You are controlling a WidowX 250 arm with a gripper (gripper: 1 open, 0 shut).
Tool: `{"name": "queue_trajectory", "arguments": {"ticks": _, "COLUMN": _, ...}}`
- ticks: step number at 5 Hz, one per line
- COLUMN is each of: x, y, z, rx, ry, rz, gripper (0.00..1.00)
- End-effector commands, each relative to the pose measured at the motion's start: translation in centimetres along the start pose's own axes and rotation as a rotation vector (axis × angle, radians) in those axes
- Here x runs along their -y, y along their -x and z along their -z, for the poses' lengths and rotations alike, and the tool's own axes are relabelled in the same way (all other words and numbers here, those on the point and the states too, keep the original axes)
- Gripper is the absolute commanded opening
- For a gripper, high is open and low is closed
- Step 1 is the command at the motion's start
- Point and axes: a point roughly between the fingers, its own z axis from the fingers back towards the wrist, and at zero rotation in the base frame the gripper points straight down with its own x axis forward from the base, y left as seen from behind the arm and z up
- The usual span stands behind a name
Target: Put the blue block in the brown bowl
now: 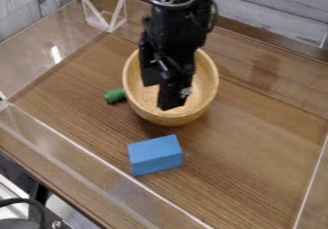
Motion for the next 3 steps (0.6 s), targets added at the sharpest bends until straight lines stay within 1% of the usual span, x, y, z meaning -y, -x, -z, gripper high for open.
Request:
{"name": "queue_trajectory", "arguments": {"ticks": 1, "x": 0.5, "y": 0.6, "z": -0.6, "rx": 0.039, "ry": -0.049, "rz": 0.125, "gripper": 1.00}}
{"name": "queue_trajectory", "arguments": {"ticks": 2, "x": 1.1, "y": 1.3, "z": -0.2, "rx": 0.048, "ry": -0.067, "rz": 0.187, "gripper": 1.00}}
{"name": "queue_trajectory", "arguments": {"ticks": 3, "x": 1.4, "y": 1.7, "z": 0.5, "rx": 0.056, "ry": -0.081, "rz": 0.224, "gripper": 1.00}}
